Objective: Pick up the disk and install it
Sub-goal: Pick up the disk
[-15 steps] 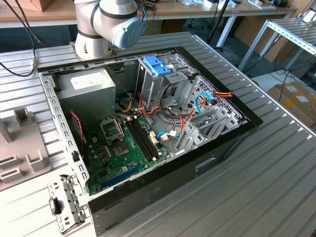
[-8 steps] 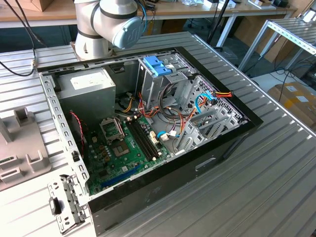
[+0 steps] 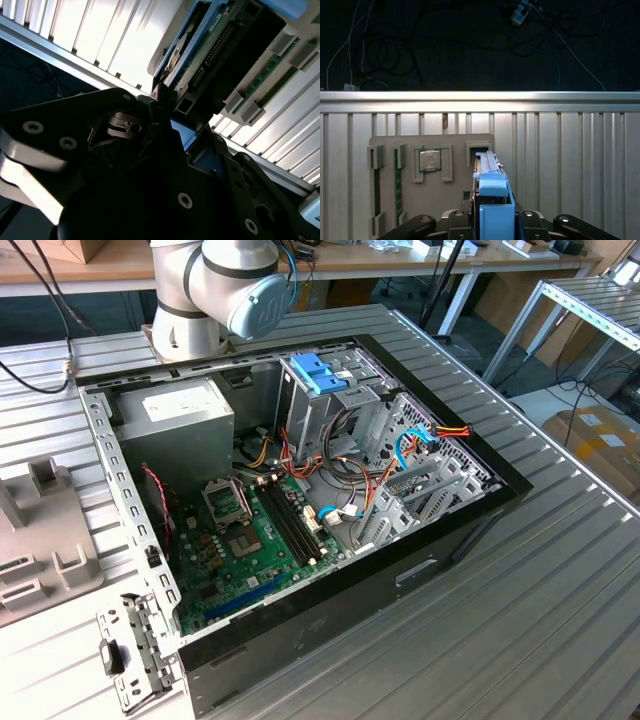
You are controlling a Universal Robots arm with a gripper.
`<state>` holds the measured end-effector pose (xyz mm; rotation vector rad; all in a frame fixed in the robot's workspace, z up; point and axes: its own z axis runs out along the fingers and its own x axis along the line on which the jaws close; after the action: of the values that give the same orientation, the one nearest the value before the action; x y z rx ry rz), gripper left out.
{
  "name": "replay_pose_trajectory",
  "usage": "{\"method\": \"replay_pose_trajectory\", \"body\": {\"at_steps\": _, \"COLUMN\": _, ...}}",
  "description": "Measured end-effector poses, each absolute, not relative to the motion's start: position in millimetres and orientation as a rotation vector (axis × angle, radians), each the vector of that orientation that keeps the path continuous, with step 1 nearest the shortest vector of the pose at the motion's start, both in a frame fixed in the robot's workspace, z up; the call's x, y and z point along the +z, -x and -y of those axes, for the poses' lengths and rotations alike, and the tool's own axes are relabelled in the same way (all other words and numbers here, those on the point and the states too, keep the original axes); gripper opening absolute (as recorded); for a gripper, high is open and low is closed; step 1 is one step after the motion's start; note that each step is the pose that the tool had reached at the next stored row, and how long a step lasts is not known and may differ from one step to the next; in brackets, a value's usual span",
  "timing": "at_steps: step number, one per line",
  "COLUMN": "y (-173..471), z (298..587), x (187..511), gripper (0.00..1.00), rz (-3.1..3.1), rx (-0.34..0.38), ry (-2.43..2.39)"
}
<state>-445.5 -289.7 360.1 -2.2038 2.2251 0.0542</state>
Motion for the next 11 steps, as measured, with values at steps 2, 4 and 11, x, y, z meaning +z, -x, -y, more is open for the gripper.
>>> {"method": "replay_pose_trajectory", "body": {"at_steps": 2, "y": 445.5, "z": 289.7, "x": 361.5, "gripper": 0.37, "rz": -2.225, "rx": 0.055, "ry": 2.204}}
{"method": "replay_pose_trajectory", "body": {"at_steps": 4, "y": 445.5, "z": 289.7, "x": 362.7, "gripper": 0.37, "rz": -2.225, "rx": 0.055, "ry": 2.203}}
{"method": "replay_pose_trajectory", "body": {"at_steps": 11, "y": 445.5, "z": 289.8, "x": 369.2, "gripper": 0.37, "rz": -2.224, "rx": 0.057, "ry": 2.203}}
